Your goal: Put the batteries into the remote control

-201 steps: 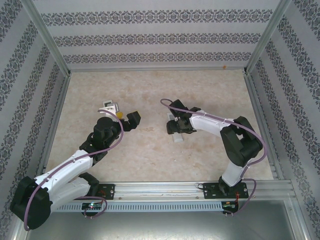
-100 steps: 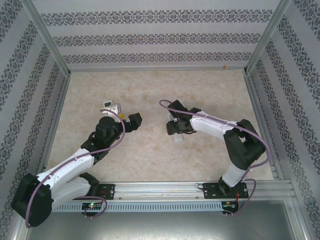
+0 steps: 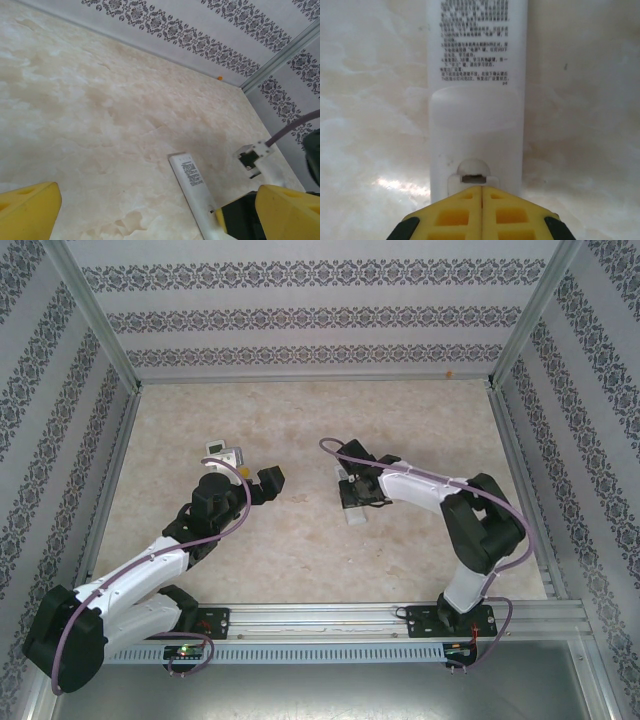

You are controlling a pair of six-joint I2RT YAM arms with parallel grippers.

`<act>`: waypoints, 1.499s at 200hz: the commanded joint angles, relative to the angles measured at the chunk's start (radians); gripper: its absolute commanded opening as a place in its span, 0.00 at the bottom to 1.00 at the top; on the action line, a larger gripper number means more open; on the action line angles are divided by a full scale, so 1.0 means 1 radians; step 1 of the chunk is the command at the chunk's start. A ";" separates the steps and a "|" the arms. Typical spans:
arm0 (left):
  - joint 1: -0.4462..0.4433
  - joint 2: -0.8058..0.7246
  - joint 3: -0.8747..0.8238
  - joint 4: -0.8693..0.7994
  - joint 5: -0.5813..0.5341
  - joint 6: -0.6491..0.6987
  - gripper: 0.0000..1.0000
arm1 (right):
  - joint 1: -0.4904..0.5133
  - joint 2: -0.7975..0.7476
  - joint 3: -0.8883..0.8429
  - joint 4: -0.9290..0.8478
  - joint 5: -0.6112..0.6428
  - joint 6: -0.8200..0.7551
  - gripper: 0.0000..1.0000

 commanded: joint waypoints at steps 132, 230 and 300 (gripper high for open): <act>0.011 -0.002 0.022 0.021 0.011 -0.005 1.00 | -0.011 0.013 -0.056 0.030 -0.056 0.003 0.07; 0.010 0.011 0.022 0.038 0.011 -0.007 1.00 | 0.062 -0.048 -0.230 0.032 -0.048 0.069 0.06; 0.011 0.025 0.021 0.053 0.021 -0.017 1.00 | 0.077 -0.166 -0.185 -0.059 -0.018 0.057 0.08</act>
